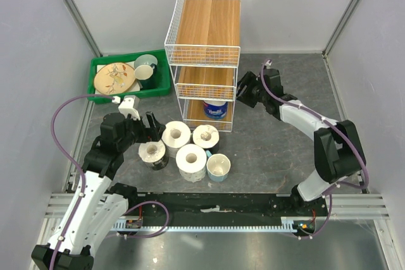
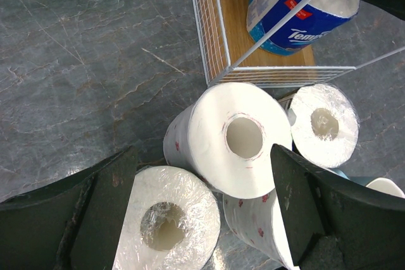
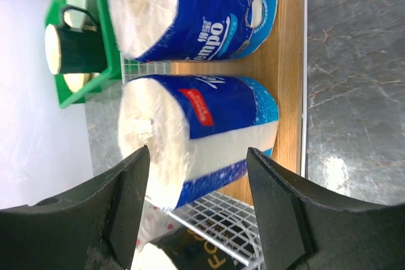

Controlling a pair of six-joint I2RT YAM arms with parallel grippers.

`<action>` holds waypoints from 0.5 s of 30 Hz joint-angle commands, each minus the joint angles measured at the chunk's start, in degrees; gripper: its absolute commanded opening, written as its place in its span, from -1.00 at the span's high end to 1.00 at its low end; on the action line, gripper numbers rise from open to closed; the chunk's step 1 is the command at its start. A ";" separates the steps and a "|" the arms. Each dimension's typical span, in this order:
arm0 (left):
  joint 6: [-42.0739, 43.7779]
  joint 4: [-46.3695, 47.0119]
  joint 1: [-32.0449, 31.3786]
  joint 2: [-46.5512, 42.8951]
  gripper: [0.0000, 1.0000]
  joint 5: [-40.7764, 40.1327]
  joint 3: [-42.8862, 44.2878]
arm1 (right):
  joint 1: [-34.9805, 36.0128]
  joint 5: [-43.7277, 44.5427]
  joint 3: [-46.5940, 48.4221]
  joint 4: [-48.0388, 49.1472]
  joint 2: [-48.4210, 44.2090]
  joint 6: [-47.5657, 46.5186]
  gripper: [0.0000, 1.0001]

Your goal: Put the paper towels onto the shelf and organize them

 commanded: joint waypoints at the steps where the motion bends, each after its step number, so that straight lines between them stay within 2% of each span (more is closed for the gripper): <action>1: 0.27 1.22 -0.48 -0.08 -0.86 1.15 0.13 | -1.40 0.38 -2.76 1.52 -5.73 -0.33 -0.44; 8: 0.19 1.14 -0.48 -0.43 -0.86 0.98 -0.05 | -2.63 4.86 -11.29 -2.43 -18.45 -1.47 -0.49; 9: 0.19 1.22 -0.48 -0.43 -0.86 1.06 0.04 | -2.55 5.82 -12.69 -5.92 -20.13 -1.65 -0.50; 13: 0.10 1.31 -0.48 -0.52 -0.86 1.41 0.04 | -2.20 7.24 -22.87 -9.37 -30.06 -1.91 -0.50; 15: 0.10 1.57 -0.48 -0.35 -0.86 1.41 -0.14 | -1.76 7.76 -24.30 -14.18 -35.51 -3.40 -0.51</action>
